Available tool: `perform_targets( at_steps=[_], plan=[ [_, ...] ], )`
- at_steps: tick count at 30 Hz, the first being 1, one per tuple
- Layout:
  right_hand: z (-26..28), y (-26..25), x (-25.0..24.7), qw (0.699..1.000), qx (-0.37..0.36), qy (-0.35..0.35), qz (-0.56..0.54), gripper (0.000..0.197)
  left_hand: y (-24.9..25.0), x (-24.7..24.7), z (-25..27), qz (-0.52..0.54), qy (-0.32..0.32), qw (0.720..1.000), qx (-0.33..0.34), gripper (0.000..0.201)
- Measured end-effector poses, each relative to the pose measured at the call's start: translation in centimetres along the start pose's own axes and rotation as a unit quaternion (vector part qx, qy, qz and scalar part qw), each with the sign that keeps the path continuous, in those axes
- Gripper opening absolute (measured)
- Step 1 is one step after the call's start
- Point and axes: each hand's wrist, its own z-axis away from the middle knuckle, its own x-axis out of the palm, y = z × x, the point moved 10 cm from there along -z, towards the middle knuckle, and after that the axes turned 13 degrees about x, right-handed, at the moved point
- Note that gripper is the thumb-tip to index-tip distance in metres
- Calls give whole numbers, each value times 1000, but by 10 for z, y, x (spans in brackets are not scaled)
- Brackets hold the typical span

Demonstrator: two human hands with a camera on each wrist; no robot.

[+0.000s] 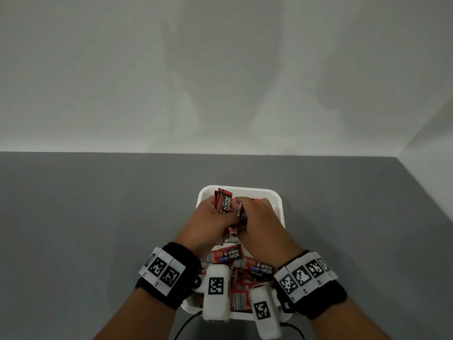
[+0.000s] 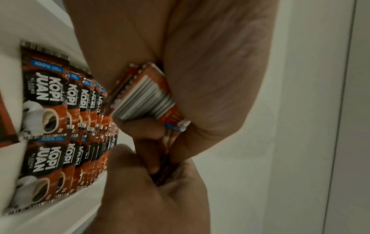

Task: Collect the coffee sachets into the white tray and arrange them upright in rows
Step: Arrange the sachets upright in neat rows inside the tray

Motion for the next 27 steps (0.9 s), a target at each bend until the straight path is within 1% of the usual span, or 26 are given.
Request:
perform_targets(
  at_steps=[2, 4, 6, 8, 9, 10, 12, 13, 14, 15, 16, 17, 19, 21, 22, 25, 27],
  plan=[
    [-2, 2, 7, 1000, -2, 2, 10, 38, -10, -5, 2, 40, 25, 998, -34, 24],
    [-3, 5, 9, 1000, 5, -6, 3, 30, -20, -8, 3, 124, 59, 988, -75, 31],
    [-6, 13, 5, 997, 41, -24, -57, 15, -23, -9, 4, 187, 62, 977, -88, 34],
    [-7, 21, -7, 986, 84, -11, -142, 14, -21, -7, 6, 201, 41, 975, -85, 29],
    [-7, 26, -14, 973, 106, -1, -205, 16, -21, -6, 7, 198, 29, 976, -82, 26],
    [-8, 31, -18, 950, 132, -2, -283, 16, -20, -5, 8, 184, 18, 980, -77, 23],
    [-7, 33, -17, 891, 175, -38, -416, 12, -20, -2, 9, 143, 3, 987, -68, 20],
    [-7, 32, -17, 869, 184, -55, -457, 12, -20, 0, 8, 114, -3, 992, -61, 19],
    [-8, 33, -17, 854, 186, -60, -483, 11, -20, 1, 7, 79, -8, 996, -52, 18],
    [-9, 32, -21, 851, 183, -56, -489, 7, -20, 2, 5, 46, -11, 998, -44, 16],
    [-11, 33, -24, 855, 178, -48, -485, 4, -19, 2, 4, 23, -11, 999, -37, 14],
    [-12, 35, -26, 858, 174, -44, -481, 5, -19, 1, 4, 16, -7, 999, -40, 13],
    [-14, 42, -23, 854, 181, -52, -484, 8, -25, -4, 5, 46, 5, 996, -71, 15],
    [-14, 52, -20, 854, 193, -55, -481, 13, -28, -9, 6, 89, 9, 992, -90, 10],
    [-13, 54, -20, 855, 193, -56, -477, 14, -28, -11, 6, 91, 6, 992, -89, 7],
    [-9, 49, -24, 847, 181, -57, -497, 10, -26, -15, 1, 51, 1, 996, -70, 19],
    [-8, 47, -27, 850, 181, -47, -493, 14, -23, -15, -1, 43, 0, 997, -62, 20]
  ],
)
